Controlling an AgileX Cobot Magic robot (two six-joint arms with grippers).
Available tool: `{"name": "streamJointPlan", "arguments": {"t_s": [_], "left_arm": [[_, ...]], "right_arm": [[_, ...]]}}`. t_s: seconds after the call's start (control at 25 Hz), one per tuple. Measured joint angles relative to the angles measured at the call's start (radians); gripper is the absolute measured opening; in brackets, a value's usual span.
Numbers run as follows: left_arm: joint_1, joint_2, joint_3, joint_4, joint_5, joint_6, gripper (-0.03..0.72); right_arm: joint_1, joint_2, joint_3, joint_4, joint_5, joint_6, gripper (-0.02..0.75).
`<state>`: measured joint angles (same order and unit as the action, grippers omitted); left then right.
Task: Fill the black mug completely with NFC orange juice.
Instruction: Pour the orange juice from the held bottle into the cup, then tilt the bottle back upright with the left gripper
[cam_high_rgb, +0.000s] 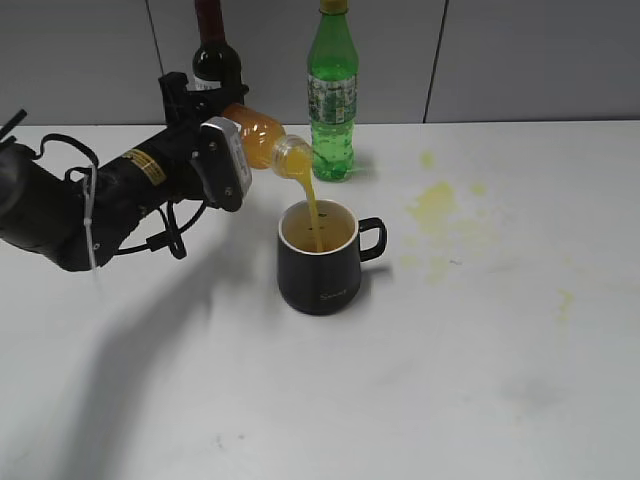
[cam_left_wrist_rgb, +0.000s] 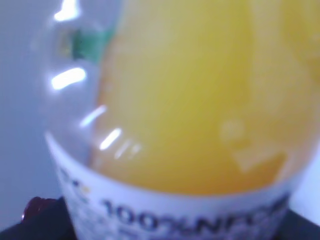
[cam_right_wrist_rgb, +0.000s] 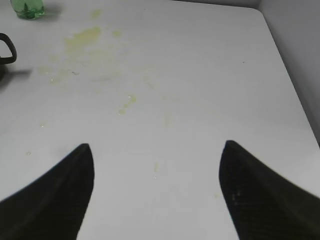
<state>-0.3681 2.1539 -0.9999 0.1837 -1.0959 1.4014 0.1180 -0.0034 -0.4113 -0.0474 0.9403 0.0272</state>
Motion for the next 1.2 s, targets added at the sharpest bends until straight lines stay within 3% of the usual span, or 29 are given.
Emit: {"name": "streamJointPlan", "arguments": {"t_s": [1.2], "left_arm": [[0.000,0.000,0.000,-0.017,-0.046,0.180,0.466]], "right_arm": [[0.000,0.000,0.000,0.000,0.000,0.000,0.592]]}}
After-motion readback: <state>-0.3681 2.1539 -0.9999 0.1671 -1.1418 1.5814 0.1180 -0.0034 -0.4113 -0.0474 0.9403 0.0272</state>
